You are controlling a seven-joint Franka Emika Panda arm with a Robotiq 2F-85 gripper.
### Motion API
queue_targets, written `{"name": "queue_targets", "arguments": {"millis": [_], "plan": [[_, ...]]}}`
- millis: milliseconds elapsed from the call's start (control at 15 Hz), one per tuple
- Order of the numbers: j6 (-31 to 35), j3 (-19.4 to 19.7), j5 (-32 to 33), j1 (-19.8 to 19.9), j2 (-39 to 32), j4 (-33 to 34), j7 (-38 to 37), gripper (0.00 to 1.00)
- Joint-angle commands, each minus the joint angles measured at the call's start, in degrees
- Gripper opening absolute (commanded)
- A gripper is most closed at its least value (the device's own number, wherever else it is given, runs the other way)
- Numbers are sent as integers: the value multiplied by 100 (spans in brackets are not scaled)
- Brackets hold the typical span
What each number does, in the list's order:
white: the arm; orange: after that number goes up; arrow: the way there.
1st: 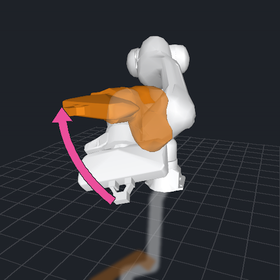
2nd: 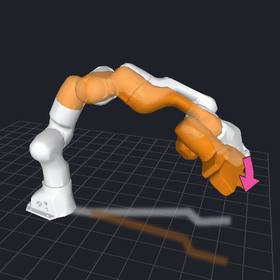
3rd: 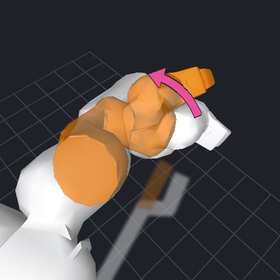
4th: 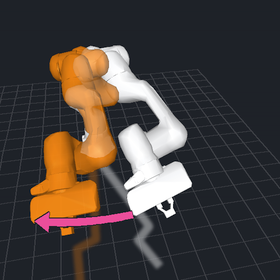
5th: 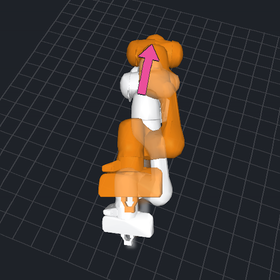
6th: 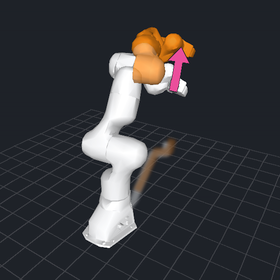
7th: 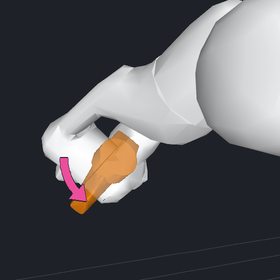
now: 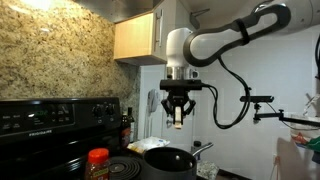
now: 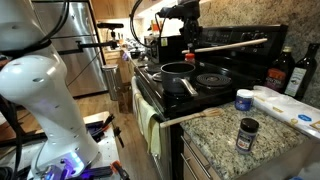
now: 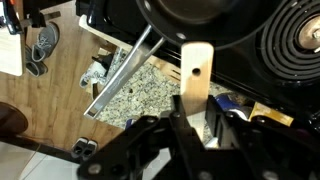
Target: Remove the lid from the pot on the stove, pick up the wooden spoon from the right side of the countertop and put it inside the pot
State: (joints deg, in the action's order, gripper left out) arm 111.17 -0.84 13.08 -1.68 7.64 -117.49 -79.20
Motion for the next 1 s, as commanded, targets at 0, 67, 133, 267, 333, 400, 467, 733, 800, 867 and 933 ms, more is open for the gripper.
{"name": "queue_targets", "arguments": {"millis": [0, 67, 133, 267, 333, 400, 467, 733, 800, 867, 933], "plan": [[-9, -93, -7, 89, 4, -20, 27, 13], [-38, -78, -17, 91, -28, -28, 164, 13], [-146, -50, -139, 61, -69, 6, 597, 13], [-247, -59, -156, 27, -69, -22, 1270, 13], [-319, -76, -130, 17, -44, -49, 1545, 13], [-396, -99, -59, 9, -5, -94, 1786, 13], [-483, -124, 8, 3, 39, -146, 2012, 13], [-538, -193, 173, 52, -64, -92, 2207, 13], [-541, -200, 201, 52, -61, -108, 2238, 26], [-538, -200, 201, 52, -63, -107, 2236, 26], [-537, -199, 201, 54, -65, -107, 2235, 26]]}}
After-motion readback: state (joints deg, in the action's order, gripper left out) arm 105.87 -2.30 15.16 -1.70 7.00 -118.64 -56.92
